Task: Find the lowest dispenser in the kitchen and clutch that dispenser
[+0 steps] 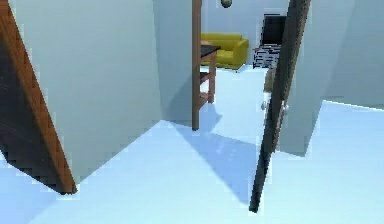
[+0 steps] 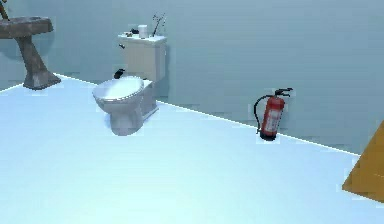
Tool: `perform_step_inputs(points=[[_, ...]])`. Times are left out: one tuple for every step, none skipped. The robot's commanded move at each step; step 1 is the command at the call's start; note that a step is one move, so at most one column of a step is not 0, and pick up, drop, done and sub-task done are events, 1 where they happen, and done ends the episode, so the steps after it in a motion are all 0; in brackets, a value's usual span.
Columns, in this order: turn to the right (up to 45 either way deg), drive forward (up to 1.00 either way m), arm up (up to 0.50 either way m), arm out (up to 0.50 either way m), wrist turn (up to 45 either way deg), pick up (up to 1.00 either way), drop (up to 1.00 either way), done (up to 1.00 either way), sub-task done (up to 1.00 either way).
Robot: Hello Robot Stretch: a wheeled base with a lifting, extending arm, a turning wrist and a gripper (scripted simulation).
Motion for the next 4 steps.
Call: perform_step_inputs(points=[[3.0,0.00,0.00,0.00,0.0,0.00,0.00,0.00,0.00],[0.0,0.75,0.00,0.00,0.0,0.00,0.00,0.00,0.00],[0.0,0.40,0.00,0.00,0.0,0.00,0.00,0.00,0.00],[21.0,0.00,0.00,0.00,0.0,0.00,0.00,0.00,0.00]])
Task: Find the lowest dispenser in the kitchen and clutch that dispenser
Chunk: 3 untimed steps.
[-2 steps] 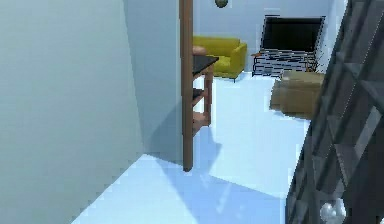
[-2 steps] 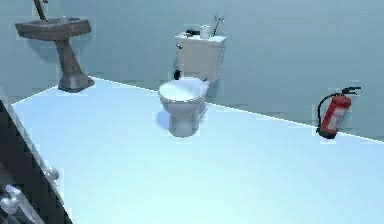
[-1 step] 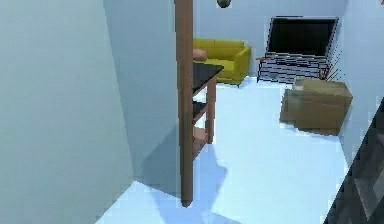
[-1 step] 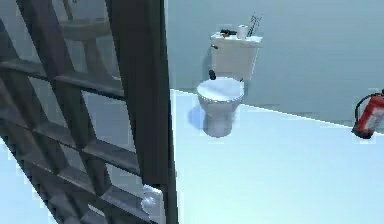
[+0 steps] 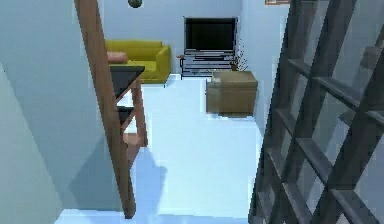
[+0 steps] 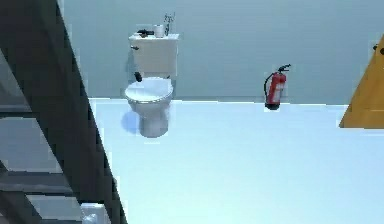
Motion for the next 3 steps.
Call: perform_step_inputs(points=[[0.0,1.00,0.00,0.00,0.0,0.00,0.00,0.00,0.00],[0.0,1.00,0.00,0.00,0.0,0.00,0.00,0.00,0.00],[0.0,0.40,0.00,0.00,0.0,0.00,0.00,0.00,0.00]])
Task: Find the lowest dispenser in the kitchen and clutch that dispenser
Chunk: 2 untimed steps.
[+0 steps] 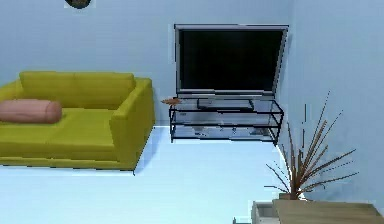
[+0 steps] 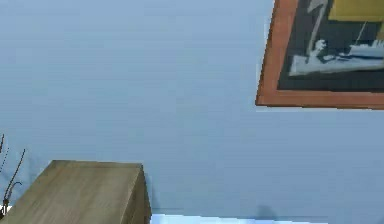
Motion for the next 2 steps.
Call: perform_step_inputs(points=[[-45.0,0.00,0.00,0.00,0.0,0.00,0.00,0.00,0.00],[-15.0,0.00,0.00,0.00,0.0,0.00,0.00,0.00,0.00]])
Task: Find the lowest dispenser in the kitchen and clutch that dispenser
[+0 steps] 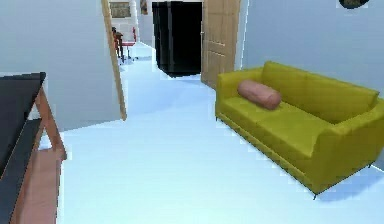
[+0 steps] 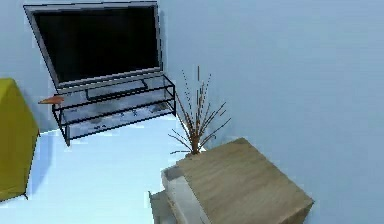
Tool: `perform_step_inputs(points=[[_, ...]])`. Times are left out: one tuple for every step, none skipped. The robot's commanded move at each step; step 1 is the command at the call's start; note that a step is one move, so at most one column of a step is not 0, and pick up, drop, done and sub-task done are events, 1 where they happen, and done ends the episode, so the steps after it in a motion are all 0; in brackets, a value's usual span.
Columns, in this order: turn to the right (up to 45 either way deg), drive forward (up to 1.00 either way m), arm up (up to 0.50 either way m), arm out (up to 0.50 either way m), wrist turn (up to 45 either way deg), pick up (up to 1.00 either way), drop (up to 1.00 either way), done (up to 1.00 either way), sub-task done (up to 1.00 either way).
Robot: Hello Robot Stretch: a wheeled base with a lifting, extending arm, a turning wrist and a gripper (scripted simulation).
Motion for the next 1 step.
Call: perform_step_inputs(points=[[0.0,0.35,0.00,0.00,0.0,0.00,0.00,0.00,0.00]])
